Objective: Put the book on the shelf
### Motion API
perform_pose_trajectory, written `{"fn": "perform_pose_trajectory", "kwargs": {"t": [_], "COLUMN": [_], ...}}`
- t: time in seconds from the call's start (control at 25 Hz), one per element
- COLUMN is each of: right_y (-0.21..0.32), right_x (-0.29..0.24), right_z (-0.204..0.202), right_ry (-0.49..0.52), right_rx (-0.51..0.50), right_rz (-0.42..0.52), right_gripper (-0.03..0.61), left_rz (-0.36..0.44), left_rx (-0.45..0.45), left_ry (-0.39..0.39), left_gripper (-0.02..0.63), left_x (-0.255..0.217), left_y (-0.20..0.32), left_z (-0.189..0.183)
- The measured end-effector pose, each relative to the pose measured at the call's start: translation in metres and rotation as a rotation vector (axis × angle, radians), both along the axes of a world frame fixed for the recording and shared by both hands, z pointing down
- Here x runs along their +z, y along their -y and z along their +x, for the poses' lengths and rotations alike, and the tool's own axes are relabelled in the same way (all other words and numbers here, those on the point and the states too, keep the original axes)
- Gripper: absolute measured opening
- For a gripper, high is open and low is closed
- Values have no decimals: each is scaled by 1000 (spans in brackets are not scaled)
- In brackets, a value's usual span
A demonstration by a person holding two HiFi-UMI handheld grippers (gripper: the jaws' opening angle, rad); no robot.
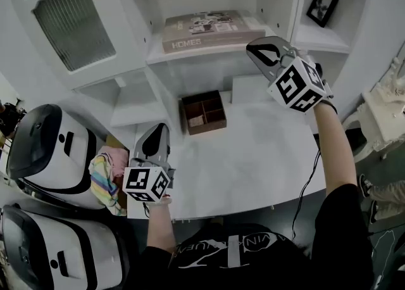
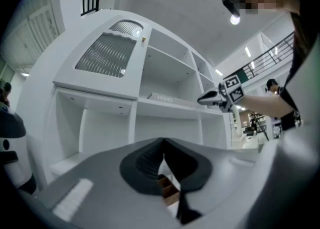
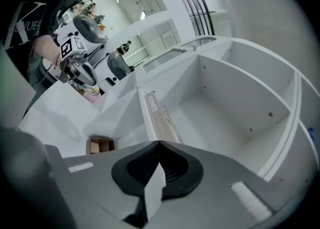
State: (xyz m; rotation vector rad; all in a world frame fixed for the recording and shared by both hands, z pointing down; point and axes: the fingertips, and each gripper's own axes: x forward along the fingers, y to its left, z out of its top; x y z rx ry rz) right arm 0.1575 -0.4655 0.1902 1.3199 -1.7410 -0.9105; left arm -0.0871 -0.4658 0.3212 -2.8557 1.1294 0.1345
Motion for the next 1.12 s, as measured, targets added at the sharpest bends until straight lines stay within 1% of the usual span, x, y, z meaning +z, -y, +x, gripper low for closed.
{"fn": "perform_pose_trajectory", "kwargs": {"t": [0.2, 0.48, 0.6, 0.76, 0.84, 0.92, 1.12], "right_y": [-12, -29, -39, -54, -58, -61, -66], "right_x": [19, 25, 25, 35, 40, 48, 67], "right_z": [-1, -6, -9, -14, -16, -18, -18], "right_ry": [226, 415, 529, 691, 748, 796, 887], "right_rx": [-18, -29, -53, -78, -88, -92, -79], "right_rz": [11, 56, 81, 90, 95, 81, 59], "right_gripper": [5, 5, 5, 5, 5, 5, 5], "left_rz": [31, 55, 69, 84, 85, 86, 99], "left_rx": [-28, -64, -79, -89, -94, -98, -111], "left_ry": [30, 45, 53, 58, 58, 60, 66], "left_gripper": [0, 0, 0, 0, 0, 0, 0], "left_x": [-1, -5, -9, -13, -14, -13, -13], "left_y": [-6, -7, -8, -10, -11, -11, -13], "left_z": [-1, -7, -9, -13, -14, -16, -18]}}
